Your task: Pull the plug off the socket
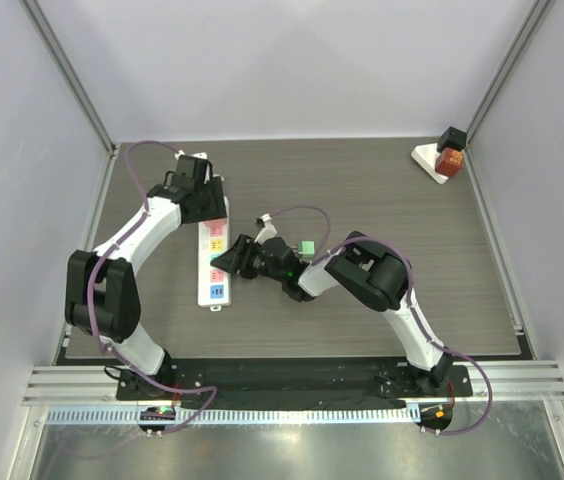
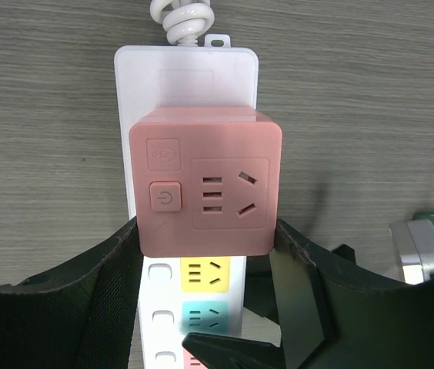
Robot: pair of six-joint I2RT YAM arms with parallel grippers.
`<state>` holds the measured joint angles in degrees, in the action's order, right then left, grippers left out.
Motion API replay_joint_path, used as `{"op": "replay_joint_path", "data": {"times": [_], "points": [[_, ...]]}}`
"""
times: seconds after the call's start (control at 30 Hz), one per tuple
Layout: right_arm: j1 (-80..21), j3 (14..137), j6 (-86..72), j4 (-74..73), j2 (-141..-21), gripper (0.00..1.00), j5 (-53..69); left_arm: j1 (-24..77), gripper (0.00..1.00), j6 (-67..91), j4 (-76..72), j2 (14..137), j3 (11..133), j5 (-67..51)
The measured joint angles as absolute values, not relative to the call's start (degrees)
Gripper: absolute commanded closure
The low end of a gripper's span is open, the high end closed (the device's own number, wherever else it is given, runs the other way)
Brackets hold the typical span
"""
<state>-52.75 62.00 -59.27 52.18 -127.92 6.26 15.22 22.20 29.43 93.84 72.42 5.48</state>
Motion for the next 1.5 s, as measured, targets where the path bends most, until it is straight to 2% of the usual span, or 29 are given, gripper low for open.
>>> {"op": "replay_joint_path", "data": {"times": [0.13, 0.43, 0.5, 0.63, 1.0, 1.1, 1.13, 1.23, 1.5], "points": [[-51.96, 62.65, -57.74, 56.25, -129.23, 0.28, 7.7, 16.53, 1.0, 22.76, 29.43, 92.75, 72.42, 4.71], [-50.76, 63.11, -55.75, 62.35, -131.46, 0.27, 8.21, 19.66, 1.0, 22.04, 29.58, 91.98, 72.42, 6.22], [-50.0, 62.72, -56.27, 65.14, -132.25, 0.28, 8.32, 19.92, 1.0, 21.98, 29.61, 91.96, 72.42, 6.2], [-48.03, 62.7, -58.85, 70.0, -134.5, 0.38, 8.97, 20.14, 1.0, 21.67, 29.63, 91.94, 72.42, 6.2], [-46.63, 64.55, -62.37, 74.61, -137.75, 0.43, 10.96, 20.25, 1.0, 20.51, 29.54, 90.78, 72.07, 5.98], [-46.61, 64.97, -63.09, 74.52, -138.3, 0.54, 11.49, 20.25, 1.0, 20.45, 29.43, 90.78, 71.79, 6.0], [-46.52, 65.1, -63.29, 74.56, -138.65, 0.66, 11.49, 20.25, 1.0, 20.45, 29.39, 90.78, 71.75, 6.0], [-46.35, 66.11, -68.62, 74.43, -139.98, 0.82, 11.86, 20.32, 1.0, 20.32, 28.56, 89.78, 71.37, 5.8], [-46.11, 68.4, -72.34, 76.73, -142.26, 0.85, 12.82, 21.15, 1.0, 20.25, 25.71, 87.24, 70.65, 4.93]]}}
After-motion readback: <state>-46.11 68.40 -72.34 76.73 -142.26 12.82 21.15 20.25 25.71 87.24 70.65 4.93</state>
